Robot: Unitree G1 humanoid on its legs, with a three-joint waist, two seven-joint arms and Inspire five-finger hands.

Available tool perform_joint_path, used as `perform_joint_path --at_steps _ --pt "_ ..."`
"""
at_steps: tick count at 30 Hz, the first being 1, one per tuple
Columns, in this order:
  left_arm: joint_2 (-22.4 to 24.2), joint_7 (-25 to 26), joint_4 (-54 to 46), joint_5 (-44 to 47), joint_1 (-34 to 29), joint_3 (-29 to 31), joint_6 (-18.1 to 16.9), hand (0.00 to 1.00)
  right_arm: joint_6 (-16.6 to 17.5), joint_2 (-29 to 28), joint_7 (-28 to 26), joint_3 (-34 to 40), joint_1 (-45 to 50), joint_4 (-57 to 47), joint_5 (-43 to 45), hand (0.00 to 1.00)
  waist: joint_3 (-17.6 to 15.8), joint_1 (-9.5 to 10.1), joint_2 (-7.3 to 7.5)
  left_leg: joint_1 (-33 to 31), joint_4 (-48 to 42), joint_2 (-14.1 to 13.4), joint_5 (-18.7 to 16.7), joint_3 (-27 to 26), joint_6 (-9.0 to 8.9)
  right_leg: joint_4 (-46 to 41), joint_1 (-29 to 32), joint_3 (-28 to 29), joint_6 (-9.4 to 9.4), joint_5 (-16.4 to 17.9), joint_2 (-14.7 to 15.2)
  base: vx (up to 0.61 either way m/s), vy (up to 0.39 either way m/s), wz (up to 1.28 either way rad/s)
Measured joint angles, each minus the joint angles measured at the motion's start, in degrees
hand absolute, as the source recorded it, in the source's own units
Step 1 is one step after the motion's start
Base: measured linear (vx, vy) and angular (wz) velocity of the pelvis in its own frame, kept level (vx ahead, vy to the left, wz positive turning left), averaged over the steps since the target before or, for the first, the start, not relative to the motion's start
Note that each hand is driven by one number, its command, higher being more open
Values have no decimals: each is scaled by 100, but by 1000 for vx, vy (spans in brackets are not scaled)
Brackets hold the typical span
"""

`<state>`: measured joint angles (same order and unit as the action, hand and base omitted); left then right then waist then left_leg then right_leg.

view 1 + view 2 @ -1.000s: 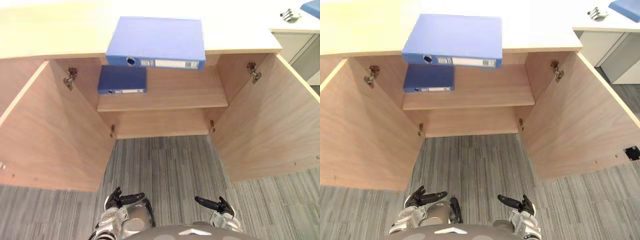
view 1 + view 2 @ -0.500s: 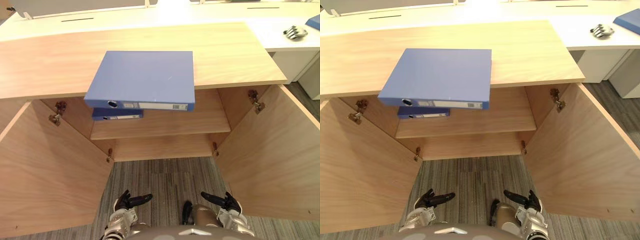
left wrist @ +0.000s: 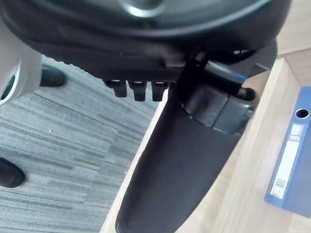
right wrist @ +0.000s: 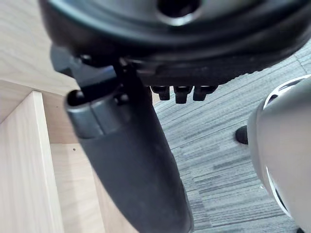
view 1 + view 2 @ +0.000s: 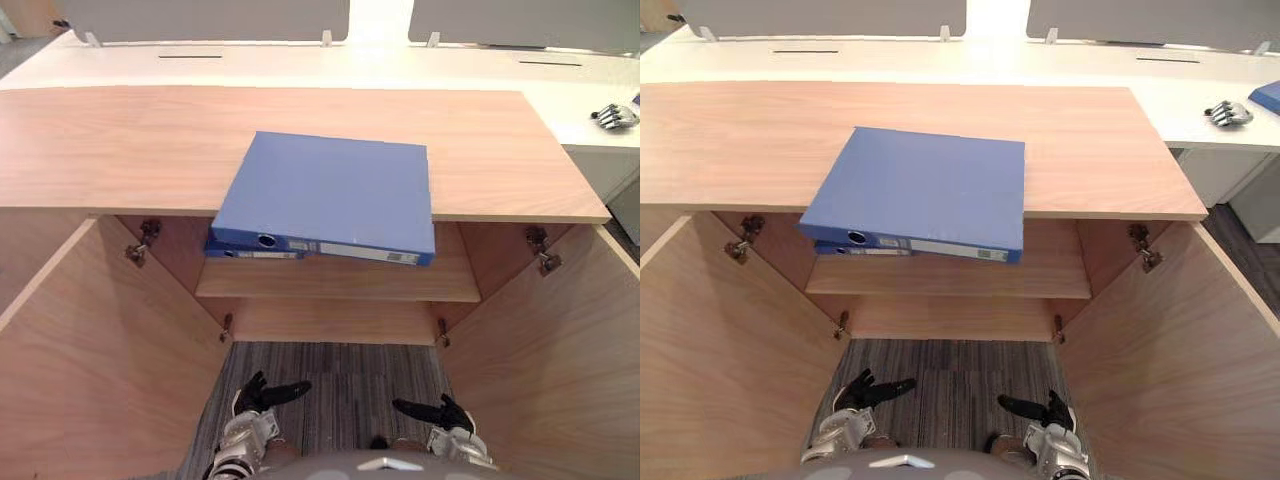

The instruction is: Walk over to the cabinet, pick up the folder, carry it to the office cabinet, place the folder inside the office cabinet, then close the office cabinet door

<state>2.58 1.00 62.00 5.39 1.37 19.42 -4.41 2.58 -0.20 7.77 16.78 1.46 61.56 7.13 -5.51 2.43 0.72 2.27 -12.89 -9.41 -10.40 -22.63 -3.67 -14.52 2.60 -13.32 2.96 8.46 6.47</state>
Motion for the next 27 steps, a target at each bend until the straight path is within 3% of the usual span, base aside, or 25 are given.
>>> perform_joint_path --at_steps 4,12,18,21,22,27 --pt "-10 -11 29 -136 -39 -2 4 100 10 -15 -8 8 56 -13 -1 100 37 -3 -4 343 323 189 20 -60 34 331 -285 91 106 -123 62 68 143 -12" --pt "-20 -7 76 -152 -165 -151 20 100 4 57 -28 235 193 27 -26 100 198 -2 -202 778 882 284 135 -71 69 805 -702 121 101 -257 -57 36 17 -3" --pt "-248 286 -23 -153 -109 -701 51 100 -2 154 6 233 173 175 -26 100 207 2 -209 861 1113 342 259 -28 154 1087 -778 220 91 -449 -102 -14 -16 -5" --pt "-370 542 -1208 -158 -567 -989 62 100 12 151 65 212 199 157 -23 100 203 11 -200 843 1133 371 268 -8 168 1171 -783 242 100 -516 -90 -40 -7 -1" --pt "-446 720 -2076 -276 -995 -1169 -69 100 15 146 140 190 261 112 -13 100 205 27 -175 808 1134 405 301 83 221 1169 -784 214 102 -519 -55 -41 -13 16" --pt "-489 741 -3854 -139 -1877 -1332 -437 100 47 171 228 -58 472 -192 -11 100 197 149 -181 749 1135 464 336 288 258 1143 -796 166 102 -519 17 -54 -10 19"
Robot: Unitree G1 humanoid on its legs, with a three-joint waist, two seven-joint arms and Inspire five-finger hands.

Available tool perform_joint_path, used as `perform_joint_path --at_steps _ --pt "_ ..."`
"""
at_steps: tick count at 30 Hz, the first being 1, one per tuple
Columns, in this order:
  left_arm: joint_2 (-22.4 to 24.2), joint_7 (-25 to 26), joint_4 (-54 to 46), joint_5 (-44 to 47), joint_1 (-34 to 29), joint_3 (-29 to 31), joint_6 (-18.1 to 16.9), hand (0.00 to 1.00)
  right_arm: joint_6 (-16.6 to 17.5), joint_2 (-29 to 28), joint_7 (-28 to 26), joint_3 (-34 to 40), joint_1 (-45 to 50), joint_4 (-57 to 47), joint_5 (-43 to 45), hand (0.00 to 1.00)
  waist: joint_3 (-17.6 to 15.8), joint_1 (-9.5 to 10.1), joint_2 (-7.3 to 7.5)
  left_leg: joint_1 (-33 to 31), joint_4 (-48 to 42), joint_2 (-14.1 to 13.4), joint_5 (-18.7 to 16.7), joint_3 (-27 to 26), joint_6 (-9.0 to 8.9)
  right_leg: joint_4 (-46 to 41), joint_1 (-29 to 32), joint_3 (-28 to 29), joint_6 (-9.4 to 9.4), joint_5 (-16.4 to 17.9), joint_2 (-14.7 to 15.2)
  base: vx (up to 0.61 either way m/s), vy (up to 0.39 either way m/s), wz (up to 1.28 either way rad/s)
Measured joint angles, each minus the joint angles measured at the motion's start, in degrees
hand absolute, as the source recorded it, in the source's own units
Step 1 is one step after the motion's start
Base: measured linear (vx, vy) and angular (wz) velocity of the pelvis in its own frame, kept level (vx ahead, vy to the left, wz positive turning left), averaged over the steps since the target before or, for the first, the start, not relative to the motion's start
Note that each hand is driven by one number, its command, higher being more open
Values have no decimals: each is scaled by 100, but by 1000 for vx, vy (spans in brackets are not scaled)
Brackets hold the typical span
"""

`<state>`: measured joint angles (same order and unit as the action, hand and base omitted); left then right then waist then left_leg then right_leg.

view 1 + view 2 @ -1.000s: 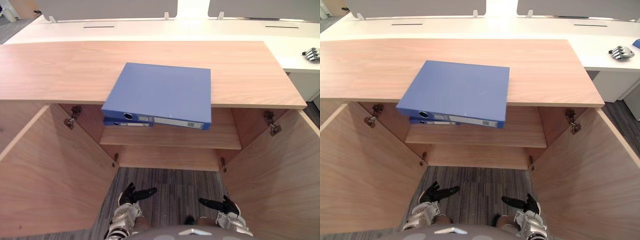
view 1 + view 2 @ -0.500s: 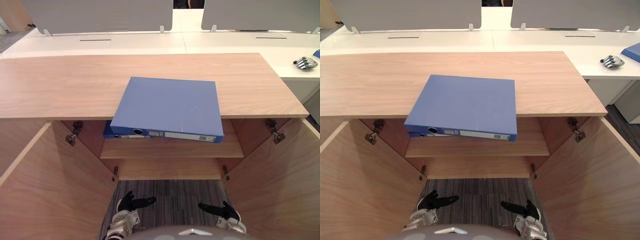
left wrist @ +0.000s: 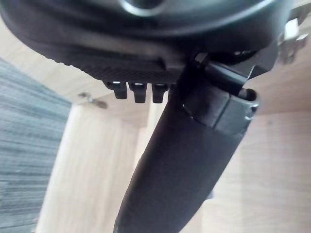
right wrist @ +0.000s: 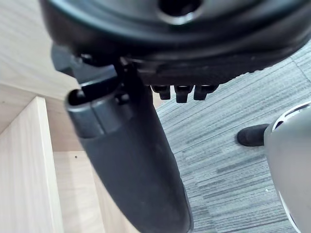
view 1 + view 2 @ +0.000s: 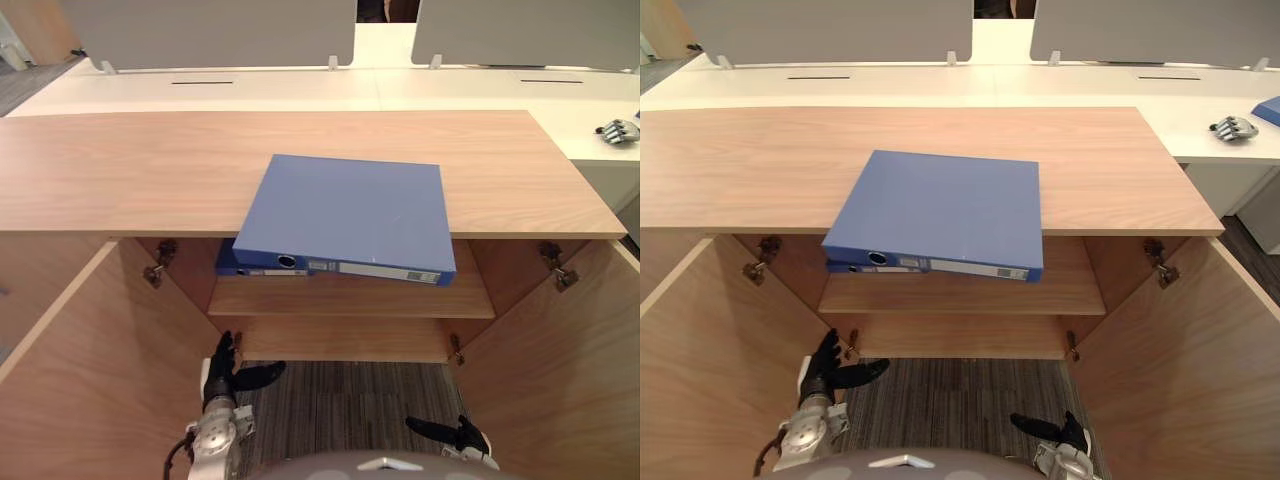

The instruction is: Walk over to the cabinet, pick up the folder, carry it to the office cabinet, place the folder inside the office cabinet, then close the office cabinet door

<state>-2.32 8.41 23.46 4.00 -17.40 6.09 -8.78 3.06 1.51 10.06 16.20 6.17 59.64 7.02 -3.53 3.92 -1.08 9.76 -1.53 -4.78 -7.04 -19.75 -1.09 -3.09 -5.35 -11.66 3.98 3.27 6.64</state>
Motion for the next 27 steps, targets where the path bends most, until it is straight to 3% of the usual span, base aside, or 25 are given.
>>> perform_joint_path --at_steps 2,9,14,19,27 --pt "25 -7 -276 -1 -127 -104 1 100 -3 -9 0 -2 53 -42 1 100 -3 86 0 15 31 24 43 58 4 -16 -32 -62 1 0 28 -64 -12 17" --pt "47 -146 -1773 -15 -686 -553 -9 100 -3 -82 5 -350 153 -270 14 100 -11 119 105 122 247 27 251 234 -70 -107 -88 -213 29 23 38 -70 -30 12" --pt "94 -125 -2706 -259 -712 -562 -148 100 -2 -81 11 -394 197 -269 13 100 4 184 131 114 206 -16 253 306 -88 -249 -84 -247 43 122 29 -23 -33 7" --pt "102 114 -3585 -773 -710 -451 -288 100 -2 -87 21 -402 230 -258 6 100 32 203 166 124 166 -28 236 356 -109 -389 -83 -267 32 237 31 18 -22 5" --pt "97 643 -4007 -1414 -679 -241 -337 100 25 -76 31 -450 225 -84 -1 100 161 210 194 144 130 -45 236 475 -109 -467 -133 -262 6 319 16 -11 -15 6"
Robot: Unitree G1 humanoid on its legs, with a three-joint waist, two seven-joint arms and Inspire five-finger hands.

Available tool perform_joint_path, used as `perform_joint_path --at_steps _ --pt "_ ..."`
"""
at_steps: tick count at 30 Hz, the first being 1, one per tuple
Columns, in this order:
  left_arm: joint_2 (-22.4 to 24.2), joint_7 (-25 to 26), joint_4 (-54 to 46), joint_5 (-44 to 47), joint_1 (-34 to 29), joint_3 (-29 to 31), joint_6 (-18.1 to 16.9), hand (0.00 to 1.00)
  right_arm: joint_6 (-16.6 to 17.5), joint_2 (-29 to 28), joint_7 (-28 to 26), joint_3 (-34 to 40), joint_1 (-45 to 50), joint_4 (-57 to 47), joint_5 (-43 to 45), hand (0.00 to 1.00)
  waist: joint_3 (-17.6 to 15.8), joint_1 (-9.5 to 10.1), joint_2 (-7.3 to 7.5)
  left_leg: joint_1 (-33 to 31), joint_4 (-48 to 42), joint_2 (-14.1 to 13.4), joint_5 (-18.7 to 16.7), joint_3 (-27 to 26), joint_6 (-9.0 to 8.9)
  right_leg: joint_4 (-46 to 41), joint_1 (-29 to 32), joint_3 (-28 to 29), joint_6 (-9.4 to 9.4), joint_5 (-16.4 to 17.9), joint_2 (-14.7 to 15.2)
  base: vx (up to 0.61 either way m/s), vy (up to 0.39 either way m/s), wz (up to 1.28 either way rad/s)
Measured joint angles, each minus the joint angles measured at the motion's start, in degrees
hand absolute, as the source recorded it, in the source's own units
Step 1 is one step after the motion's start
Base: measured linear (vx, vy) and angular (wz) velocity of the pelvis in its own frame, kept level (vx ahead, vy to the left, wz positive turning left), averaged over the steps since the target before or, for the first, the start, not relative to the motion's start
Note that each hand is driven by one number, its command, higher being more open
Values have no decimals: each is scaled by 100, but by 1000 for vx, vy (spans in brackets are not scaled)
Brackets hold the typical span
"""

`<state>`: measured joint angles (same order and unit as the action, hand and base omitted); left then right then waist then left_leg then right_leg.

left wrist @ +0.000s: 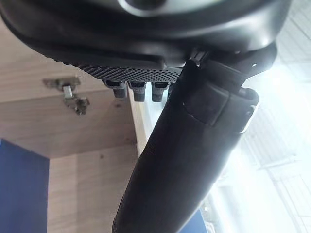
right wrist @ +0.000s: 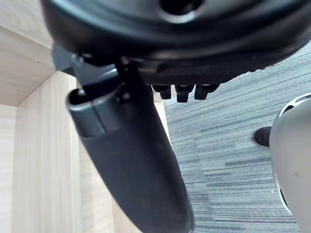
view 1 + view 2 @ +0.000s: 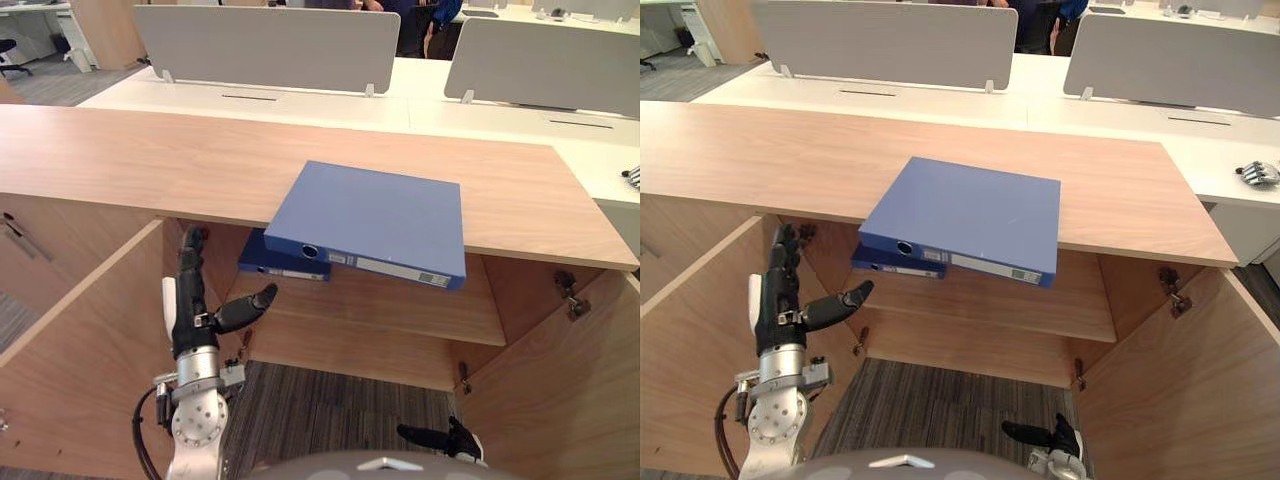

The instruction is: Walk over to the cabinet, pick up the folder, carry it to the office cabinet, place the folder inside the office cabinet, then close the office cabinet door

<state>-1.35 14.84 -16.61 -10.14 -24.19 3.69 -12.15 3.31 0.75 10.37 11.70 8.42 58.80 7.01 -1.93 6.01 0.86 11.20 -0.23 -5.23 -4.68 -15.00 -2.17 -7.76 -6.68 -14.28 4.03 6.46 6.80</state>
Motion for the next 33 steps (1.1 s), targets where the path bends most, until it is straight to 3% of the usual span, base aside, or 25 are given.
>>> perform_joint_path --at_steps 5,17,24,33 --pt "-189 140 -52 -426 0 -2 0 100 31 44 -8 -1 -44 230 -2 100 123 6 -44 6 -11 -41 1 33 -2 -13 -10 60 -9 13 -53 -41 -17 1" --pt "-1517 101 -215 -1309 316 -85 -42 100 40 222 -33 -3 -156 489 -13 100 184 -41 -178 110 233 -85 84 34 -53 122 -20 160 -134 -9 -194 -13 -9 -2" --pt "-2106 -37 -139 -1538 519 -527 -166 100 -24 280 -39 -75 -246 508 -17 100 131 -95 -210 177 326 -39 68 33 -22 363 -126 168 -206 -73 -197 23 11 0" --pt "-2454 -155 -97 -1801 778 -1032 -273 100 -33 389 -45 -156 -330 577 -20 100 60 -221 -329 181 308 -13 46 33 13 501 -163 245 -181 -149 -189 -9 -1 -3"
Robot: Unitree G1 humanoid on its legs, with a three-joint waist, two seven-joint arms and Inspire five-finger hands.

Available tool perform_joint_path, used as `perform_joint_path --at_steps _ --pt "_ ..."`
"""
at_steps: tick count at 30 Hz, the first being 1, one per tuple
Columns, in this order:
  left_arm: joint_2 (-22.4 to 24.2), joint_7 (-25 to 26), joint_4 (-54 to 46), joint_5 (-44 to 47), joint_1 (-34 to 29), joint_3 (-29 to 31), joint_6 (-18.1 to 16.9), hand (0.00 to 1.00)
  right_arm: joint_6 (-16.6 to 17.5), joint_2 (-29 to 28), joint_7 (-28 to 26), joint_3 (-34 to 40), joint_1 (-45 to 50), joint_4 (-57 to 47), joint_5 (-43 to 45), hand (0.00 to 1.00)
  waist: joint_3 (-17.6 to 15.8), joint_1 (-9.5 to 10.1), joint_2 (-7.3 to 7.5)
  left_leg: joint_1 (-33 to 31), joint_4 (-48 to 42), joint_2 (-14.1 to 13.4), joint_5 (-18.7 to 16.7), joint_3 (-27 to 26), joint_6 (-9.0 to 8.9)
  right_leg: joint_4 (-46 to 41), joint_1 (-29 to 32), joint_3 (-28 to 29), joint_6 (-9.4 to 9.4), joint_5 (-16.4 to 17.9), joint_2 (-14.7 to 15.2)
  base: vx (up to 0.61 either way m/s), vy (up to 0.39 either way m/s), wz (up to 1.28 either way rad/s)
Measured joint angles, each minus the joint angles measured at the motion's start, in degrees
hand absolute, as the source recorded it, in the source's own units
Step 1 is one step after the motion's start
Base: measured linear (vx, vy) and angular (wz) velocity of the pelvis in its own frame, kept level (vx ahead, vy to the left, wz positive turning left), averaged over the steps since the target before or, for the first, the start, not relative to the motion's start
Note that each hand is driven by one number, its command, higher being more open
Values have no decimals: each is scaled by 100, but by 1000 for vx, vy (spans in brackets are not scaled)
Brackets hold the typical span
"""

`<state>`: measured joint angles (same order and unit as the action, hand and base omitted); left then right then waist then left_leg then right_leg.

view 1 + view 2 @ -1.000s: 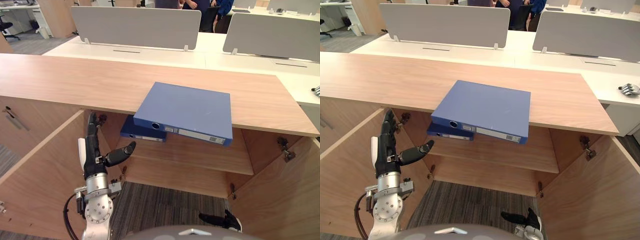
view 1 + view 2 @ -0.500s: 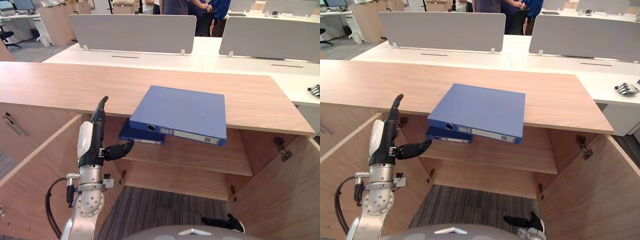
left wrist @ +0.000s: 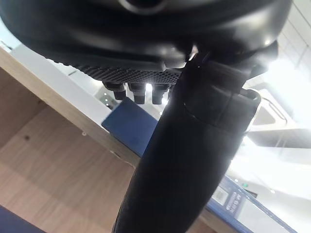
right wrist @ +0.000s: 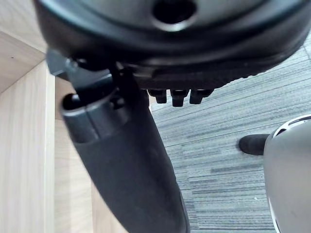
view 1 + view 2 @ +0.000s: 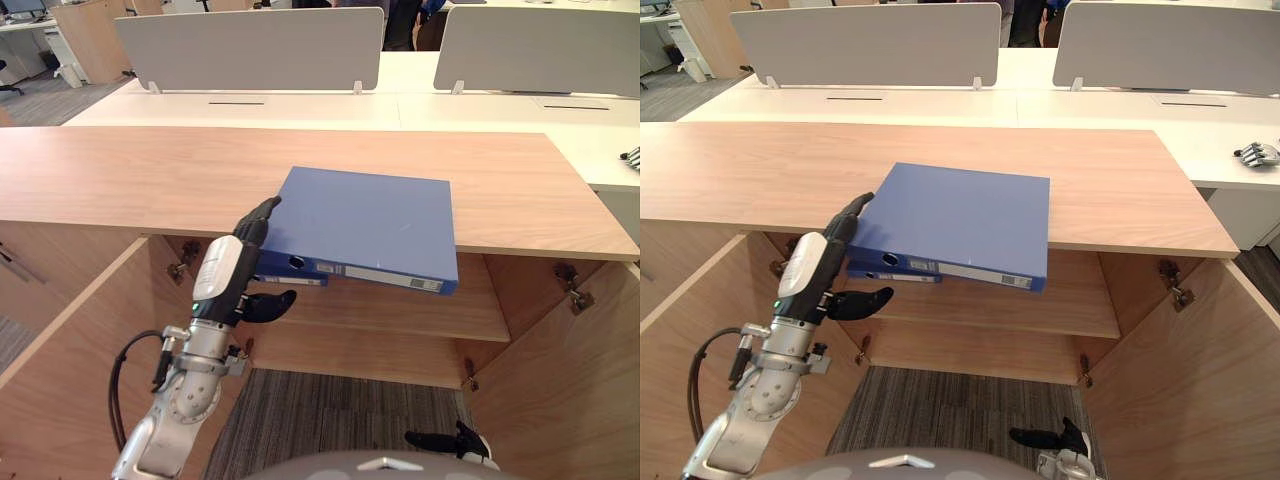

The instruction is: Walk over to the cabinet, pick up the folder, carry it to the office cabinet, place the folder inside the office cabinet, then close the office cabinet door

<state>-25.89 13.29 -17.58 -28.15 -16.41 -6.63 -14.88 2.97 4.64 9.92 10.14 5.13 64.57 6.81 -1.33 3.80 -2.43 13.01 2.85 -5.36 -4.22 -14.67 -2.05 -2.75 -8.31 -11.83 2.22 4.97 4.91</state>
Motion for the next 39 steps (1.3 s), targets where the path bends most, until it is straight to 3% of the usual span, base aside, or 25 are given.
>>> perform_joint_path --at_steps 3,11,22,39 --pt "-33 11 0 -192 8 -28 -18 100 0 24 1 1 -46 4 1 100 -23 -101 -43 1 -7 0 -1 0 0 0 -1 15 1 -19 -1 -49 -8 -2" --pt "-22 250 53 -976 177 -401 19 100 -3 44 12 9 -52 41 3 100 -33 -140 -57 -10 -12 8 -1 -23 0 88 12 90 36 -139 -5 -55 2 -4" --pt "582 763 461 -1988 285 -407 540 100 -10 52 33 2 -48 42 6 100 -87 -150 -4 -12 33 28 -1 -27 0 237 -17 104 60 -199 -10 -11 0 -1" --pt "787 897 699 -2365 514 -414 743 100 -32 45 11 2 -69 36 9 100 -92 -245 4 -9 52 79 -1 -59 0 436 -77 130 95 -337 20 -22 -4 -1"
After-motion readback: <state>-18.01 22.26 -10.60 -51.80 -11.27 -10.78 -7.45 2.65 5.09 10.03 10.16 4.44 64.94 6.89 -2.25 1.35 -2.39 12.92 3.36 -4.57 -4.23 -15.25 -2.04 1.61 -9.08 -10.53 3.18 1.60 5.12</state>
